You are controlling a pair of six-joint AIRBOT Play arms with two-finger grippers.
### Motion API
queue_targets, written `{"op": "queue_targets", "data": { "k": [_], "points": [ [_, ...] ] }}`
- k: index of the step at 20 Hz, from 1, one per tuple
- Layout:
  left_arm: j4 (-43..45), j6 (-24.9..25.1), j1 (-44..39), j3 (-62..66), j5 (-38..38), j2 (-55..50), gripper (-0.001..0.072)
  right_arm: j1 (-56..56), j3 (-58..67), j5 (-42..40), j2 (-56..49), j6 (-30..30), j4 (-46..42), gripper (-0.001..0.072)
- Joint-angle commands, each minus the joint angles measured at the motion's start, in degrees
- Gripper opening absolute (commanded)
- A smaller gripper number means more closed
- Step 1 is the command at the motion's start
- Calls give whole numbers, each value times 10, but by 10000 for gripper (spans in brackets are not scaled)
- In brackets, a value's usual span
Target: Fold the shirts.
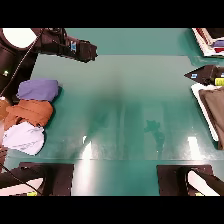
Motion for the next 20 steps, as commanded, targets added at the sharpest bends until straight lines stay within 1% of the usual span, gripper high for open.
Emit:
{"op": "queue_targets", "data": {
  "k": [1, 2, 3, 4, 5, 6, 7, 8, 9, 11, 12, 16, 18, 20],
  "points": [
    [-2, 1, 0, 0, 20, 0, 24, 0, 0, 0, 0, 0, 0, 16],
    [7, 13, 1, 0, 49, 0, 24, 0, 0, 0, 0, 0, 0, 16],
    [26, 29, 7, 0, 56, 1, 30, 0, 0, 0, 0, 0, 0, 16],
    [60, 28, 17, 0, 50, 1, 282, 0, 0, 0, 0, 0, 0, 16],
    [111, 2, 30, 0, 33, 0, 627, 0, 0, 1, 0, 0, 0, 16],
    [174, -22, 45, 0, 7, -1, 645, 0, 0, 2, 0, 0, 0, 16],
    [231, -32, 62, -4, -19, -3, 647, 0, 0, 2, 0, 0, 0, 16],
    [272, -40, 84, -16, -36, -4, 647, 0, 0, 0, 0, 0, 0, 16],
    [289, -46, 108, -36, -40, -3, 647, 0, 0, -1, 0, 0, 0, 16],
    [290, -47, 155, -92, -35, -7, 647, 0, 0, -2, 0, 0, 0, 16],
    [289, -49, 176, -132, -20, -9, 647, 0, 0, -2, 0, 0, 0, 16],
    [289, -67, 236, -280, 87, -17, 647, 0, 0, -10, 0, 0, 0, 16],
    [290, -85, 256, -309, 100, -31, 647, 0, 0, -11, 0, 0, 0, 16],
    [290, -87, 267, -312, 99, -47, 646, 0, 0, -10, -1, 0, 0, 16]
  ]
}}
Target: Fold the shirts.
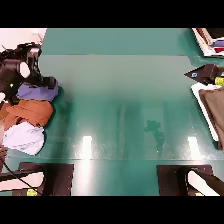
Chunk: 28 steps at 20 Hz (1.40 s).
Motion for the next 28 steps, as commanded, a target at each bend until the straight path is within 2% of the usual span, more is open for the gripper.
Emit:
{"op": "queue_targets", "data": {
  "k": [1, 3, 4, 5, 6, 10, 13, 16, 20, 22, 28],
  "points": [
    [5, -15, 27, -35, 28, -20, 646, 0, 0, -2, -1, 0, 0, 16],
    [5, -20, 27, -35, 38, -20, 642, 0, 0, -2, -1, 0, 0, 16],
    [5, -28, 27, -35, 37, -20, 420, 0, 0, -2, -1, 0, 0, 16],
    [5, -28, 27, -35, 34, -19, 117, 0, 0, -2, -1, 0, 0, 16],
    [5, -28, 27, -35, 31, -19, 22, 0, 0, -1, -1, 0, 0, 16],
    [6, -27, 27, -6, -4, 23, 22, 0, 1, -5, 0, 0, 8, 16],
    [6, -9, 24, 69, -8, 125, 22, -1, 42, -16, 0, 0, 20, 16],
    [6, 21, -7, 191, -64, 224, 21, -1, 118, -31, 0, 0, 20, 15],
    [6, 35, -130, 328, -142, 279, 19, -1, 194, -36, -1, 0, 19, 16],
    [6, 31, -203, 341, -153, 277, 19, -1, 214, -31, 0, 0, 19, 16],
    [-39, 2, -421, 311, -222, 148, 22, -1, 225, 16, 0, 0, 20, 16]
  ]
}}
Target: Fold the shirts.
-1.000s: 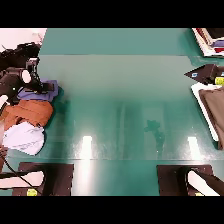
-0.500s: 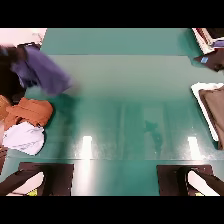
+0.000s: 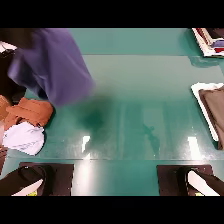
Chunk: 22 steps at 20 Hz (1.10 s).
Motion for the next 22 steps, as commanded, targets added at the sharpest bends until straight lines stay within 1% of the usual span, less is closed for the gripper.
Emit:
{"op": "queue_targets", "data": {
  "k": [1, 2, 3, 4, 5, 6, 8, 9, 11, 13, 15, 17, 20, 22],
  "points": [
    [-59, -11, -130, -19, -39, -87, 24, 0, 8, 30, 0, 0, 0, 16],
    [-85, -10, -154, -30, -31, -115, 117, 0, 8, 34, 0, 0, 0, 16],
    [-104, -10, -174, -38, -19, -146, 493, 0, 8, 38, 0, 0, 0, 16],
    [-106, -9, -187, -41, -9, -169, 648, 0, 8, 43, 0, 0, 0, 16],
    [-105, 5, -188, -41, -6, -188, 647, 0, 8, 49, 0, 0, 0, 16],
    [-87, 7, -182, -41, -9, -197, 647, 0, 8, 54, 0, 0, 0, 16],
    [-14, 5, -152, -41, -37, -195, 647, 0, 8, 59, 0, 0, -1, 16],
    [12, 4, -123, -41, -60, -191, 646, 0, 8, 58, 0, 0, -1, 16],
    [9, -2, -54, -49, -86, -188, 646, 0, 8, 58, 0, 0, -1, 16],
    [-16, -9, 14, -88, -80, -189, 647, 0, 8, 58, 0, 0, -1, 16],
    [-51, -15, 68, -156, -49, -189, 647, 0, 7, 58, 0, 0, -1, 16],
    [-91, -15, 106, -238, 15, -189, 647, 0, 7, 58, 0, 0, -1, 16],
    [-153, -10, 135, -337, 148, -194, 647, 0, 7, 58, 0, 0, -1, 16],
    [-160, -9, 135, -352, 190, -212, 647, 0, 7, 58, 0, 0, -2, 16]
  ]
}}
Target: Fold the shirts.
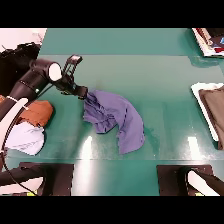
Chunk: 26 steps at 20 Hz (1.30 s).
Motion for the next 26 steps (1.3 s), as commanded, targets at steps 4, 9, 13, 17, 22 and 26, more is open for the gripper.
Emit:
{"op": "queue_targets", "data": {
  "k": [4, 9, 13, 17, 22, 26],
  "points": [
    [-103, 48, 20, -52, 136, -54, 592, 0, -3, 7, 0, 0, -5, 16],
    [-66, 47, 38, -24, 102, -57, 23, 9, -111, 60, 2, 25, -67, 16],
    [-38, 68, 62, 53, 31, -52, 23, 58, -314, 34, 2, 50, -176, 187],
    [-39, 75, 62, 73, 35, -52, 23, 118, -509, -79, -32, 49, -73, 489],
    [-39, 75, 62, 73, 28, -52, 24, 224, -563, -141, -147, 2, 17, 430],
    [-39, 75, 62, 73, 17, -52, 23, 280, -515, -150, -203, -9, 13, 197]
  ]
}}
